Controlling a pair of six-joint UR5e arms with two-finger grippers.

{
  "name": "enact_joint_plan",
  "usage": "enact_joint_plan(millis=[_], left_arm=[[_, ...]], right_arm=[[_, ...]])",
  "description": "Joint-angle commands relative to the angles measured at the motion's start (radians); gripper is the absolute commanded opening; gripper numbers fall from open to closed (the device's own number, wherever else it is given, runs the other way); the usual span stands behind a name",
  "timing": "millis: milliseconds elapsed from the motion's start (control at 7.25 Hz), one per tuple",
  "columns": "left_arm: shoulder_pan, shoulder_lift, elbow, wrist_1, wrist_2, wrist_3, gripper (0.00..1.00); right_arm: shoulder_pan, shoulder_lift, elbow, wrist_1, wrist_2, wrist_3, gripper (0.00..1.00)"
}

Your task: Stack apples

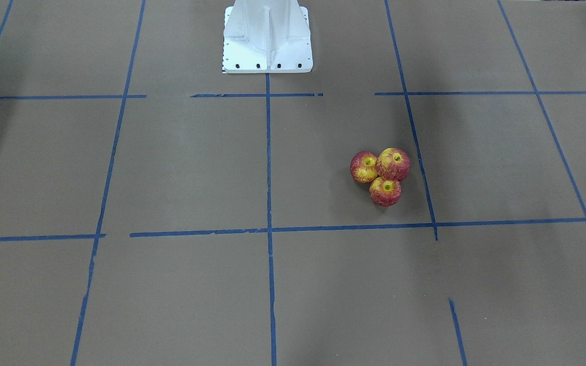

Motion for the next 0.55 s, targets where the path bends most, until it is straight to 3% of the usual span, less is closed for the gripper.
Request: enact_joint_plan(millis=[0,414], left_arm=[[0.0,-0.008,-0.017,-0.004,0.014,-0.001,1.0],[0.0,-0.04,0.009,-0.001,0.014,-0.001,1.0]], right_arm=[[0.0,0.0,0.0,0.0,0.0,-0.001,1.0],[0.0,0.0,0.0,0.0,0.0,-0.001,1.0]])
